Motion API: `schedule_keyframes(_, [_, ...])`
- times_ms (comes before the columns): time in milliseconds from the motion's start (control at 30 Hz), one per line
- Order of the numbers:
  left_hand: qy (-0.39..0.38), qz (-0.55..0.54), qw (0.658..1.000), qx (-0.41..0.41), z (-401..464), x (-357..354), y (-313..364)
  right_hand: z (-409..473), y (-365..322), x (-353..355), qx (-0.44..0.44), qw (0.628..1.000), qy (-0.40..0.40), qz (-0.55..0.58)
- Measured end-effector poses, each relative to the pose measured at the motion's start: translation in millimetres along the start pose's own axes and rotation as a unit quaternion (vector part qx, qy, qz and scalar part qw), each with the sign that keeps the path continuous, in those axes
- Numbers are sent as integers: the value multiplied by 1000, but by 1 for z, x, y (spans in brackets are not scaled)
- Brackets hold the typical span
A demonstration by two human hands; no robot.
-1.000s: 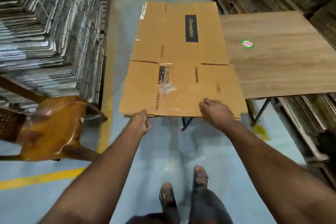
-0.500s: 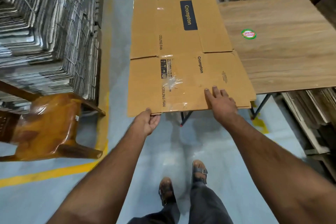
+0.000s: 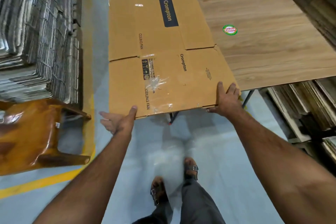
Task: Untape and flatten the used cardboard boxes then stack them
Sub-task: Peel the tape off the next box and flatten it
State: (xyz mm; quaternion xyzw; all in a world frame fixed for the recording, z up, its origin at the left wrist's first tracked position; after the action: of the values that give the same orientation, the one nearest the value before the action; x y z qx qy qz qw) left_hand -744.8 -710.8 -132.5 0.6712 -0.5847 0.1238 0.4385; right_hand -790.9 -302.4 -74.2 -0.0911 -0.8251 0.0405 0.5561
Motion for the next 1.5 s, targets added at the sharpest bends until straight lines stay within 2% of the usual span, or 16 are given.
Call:
schedule_keyframes(67, [22, 80, 991, -105, -7, 10, 15, 2, 11, 2, -14, 1000, -10, 17])
schedule_keyframes(133, [20, 126, 977, -169, -6, 22, 22, 8, 18, 2, -20, 999, -29, 19])
schedule_keyframes(267, [-129, 133, 956, -227, 10, 22, 17, 18, 22, 3, -13, 999, -45, 7])
schedule_keyframes(333, [-156, 147, 946, -241, 24, 16, 13, 21, 22, 4, -14, 999, -45, -4])
schedule_keyframes(433, [-154, 145, 948, -237, 32, 14, 15, 24, 26, 4, -30, 998, -46, 5])
schedule_keyframes(633, [-152, 164, 944, -241, -18, 8, 27, 34, 34, 18, -19, 999, -21, -44])
schedule_keyframes(767, [-141, 185, 943, -240, -17, 2, 34, 34, 32, 21, -6, 999, 0, -44])
schedule_keyframes(967, [-121, 202, 940, -247, -12, 13, 43, 30, 20, 26, 6, 995, -14, -98])
schedule_keyframes(1100, [-109, 236, 941, -219, 4, 16, 43, 22, 12, 29, 16, 993, -14, -118])
schedule_keyframes(1200, [-101, 257, 939, -207, -6, 16, 45, 20, 7, 30, 10, 992, -22, -121])
schedule_keyframes(1333, [-71, 299, 933, -189, -23, 14, 47, 16, 6, 19, -7, 997, -32, -71])
schedule_keyframes(1400, [-22, 323, 920, -223, -33, 18, 52, 9, 3, 18, -15, 993, -52, -102])
schedule_keyframes(1500, [31, 389, 883, -261, -47, 21, 57, -3, -14, 26, 6, 991, -38, -126])
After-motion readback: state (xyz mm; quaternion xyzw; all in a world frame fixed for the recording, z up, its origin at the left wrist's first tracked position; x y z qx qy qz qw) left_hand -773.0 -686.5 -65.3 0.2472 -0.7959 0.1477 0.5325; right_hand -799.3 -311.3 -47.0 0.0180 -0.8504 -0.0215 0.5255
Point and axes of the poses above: each hand's wrist, its own z-axis towards the middle knuckle, its own x-axis out of the back of the hand, y = z × x, the point moved 6 cm from there along z, towards the middle knuckle, and after that the axes turned 13 degrees about x, right-handed, at the moved point
